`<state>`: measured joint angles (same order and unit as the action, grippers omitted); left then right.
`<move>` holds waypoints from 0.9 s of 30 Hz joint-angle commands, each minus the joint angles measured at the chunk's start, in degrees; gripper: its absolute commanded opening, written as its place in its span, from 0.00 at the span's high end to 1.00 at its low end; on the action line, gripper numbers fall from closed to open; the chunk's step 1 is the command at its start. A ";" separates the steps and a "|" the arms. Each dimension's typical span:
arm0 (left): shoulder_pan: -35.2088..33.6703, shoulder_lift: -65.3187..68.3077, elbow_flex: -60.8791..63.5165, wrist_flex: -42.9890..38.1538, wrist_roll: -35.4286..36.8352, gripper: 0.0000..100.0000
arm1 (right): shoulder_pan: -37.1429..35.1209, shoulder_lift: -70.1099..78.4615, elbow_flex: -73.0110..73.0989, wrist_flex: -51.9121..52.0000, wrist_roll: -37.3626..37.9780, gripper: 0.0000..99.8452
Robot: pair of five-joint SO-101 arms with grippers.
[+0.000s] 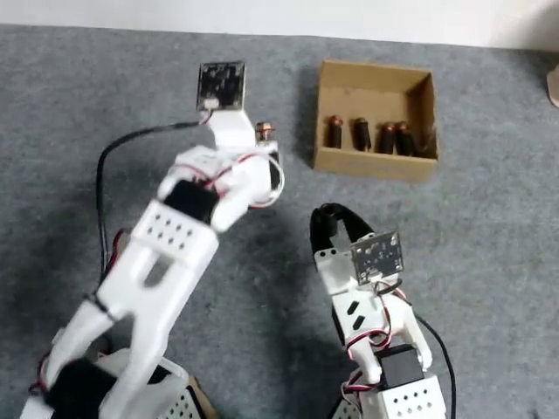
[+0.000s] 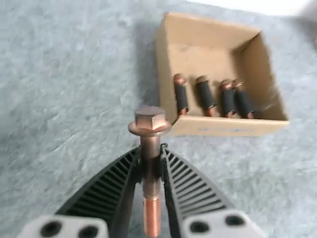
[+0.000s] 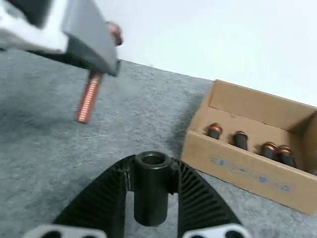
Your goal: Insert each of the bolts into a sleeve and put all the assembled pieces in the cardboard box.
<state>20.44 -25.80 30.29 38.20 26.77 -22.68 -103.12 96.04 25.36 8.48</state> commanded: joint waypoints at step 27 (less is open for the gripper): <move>11.91 -26.51 35.47 -44.84 1.67 1.00 | -1.36 -1.54 6.64 0.13 0.79 1.00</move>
<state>31.43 -50.33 65.27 -2.42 29.23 -23.38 -103.12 96.04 25.36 8.57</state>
